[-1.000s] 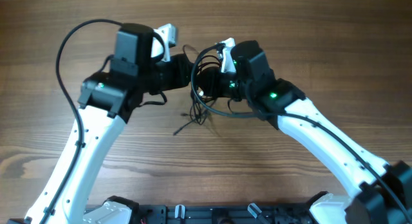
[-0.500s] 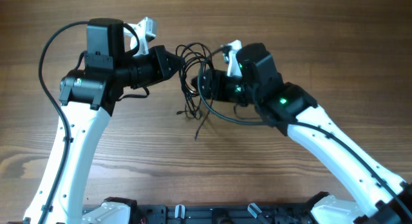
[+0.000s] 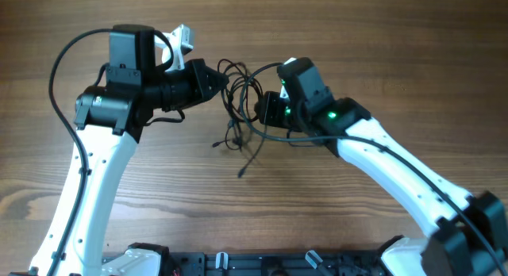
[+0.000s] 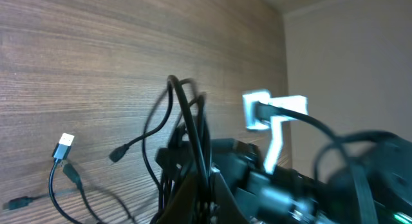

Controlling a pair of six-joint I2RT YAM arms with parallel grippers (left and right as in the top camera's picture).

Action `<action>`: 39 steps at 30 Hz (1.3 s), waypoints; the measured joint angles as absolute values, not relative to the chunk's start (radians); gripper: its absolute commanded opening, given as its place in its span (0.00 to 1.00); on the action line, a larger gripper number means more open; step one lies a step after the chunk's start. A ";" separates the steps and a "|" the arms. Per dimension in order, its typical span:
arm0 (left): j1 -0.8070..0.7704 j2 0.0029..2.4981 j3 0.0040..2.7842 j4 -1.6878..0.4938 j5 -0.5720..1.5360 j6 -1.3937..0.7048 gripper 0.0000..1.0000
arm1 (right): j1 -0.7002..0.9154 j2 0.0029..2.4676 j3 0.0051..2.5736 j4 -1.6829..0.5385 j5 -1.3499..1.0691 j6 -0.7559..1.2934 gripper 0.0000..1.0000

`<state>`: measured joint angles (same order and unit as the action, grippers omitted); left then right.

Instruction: Untangle cables

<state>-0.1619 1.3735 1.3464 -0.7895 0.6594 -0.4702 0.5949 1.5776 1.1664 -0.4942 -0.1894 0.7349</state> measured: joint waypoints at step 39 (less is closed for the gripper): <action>-0.156 1.414 1.332 -0.860 0.791 0.115 0.53 | 0.289 1.327 1.207 -0.718 -0.843 0.307 0.04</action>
<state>-0.1562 1.4139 1.3319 -0.8597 0.7914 0.1146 0.2893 1.3270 1.2068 -0.7177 -0.8433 0.3065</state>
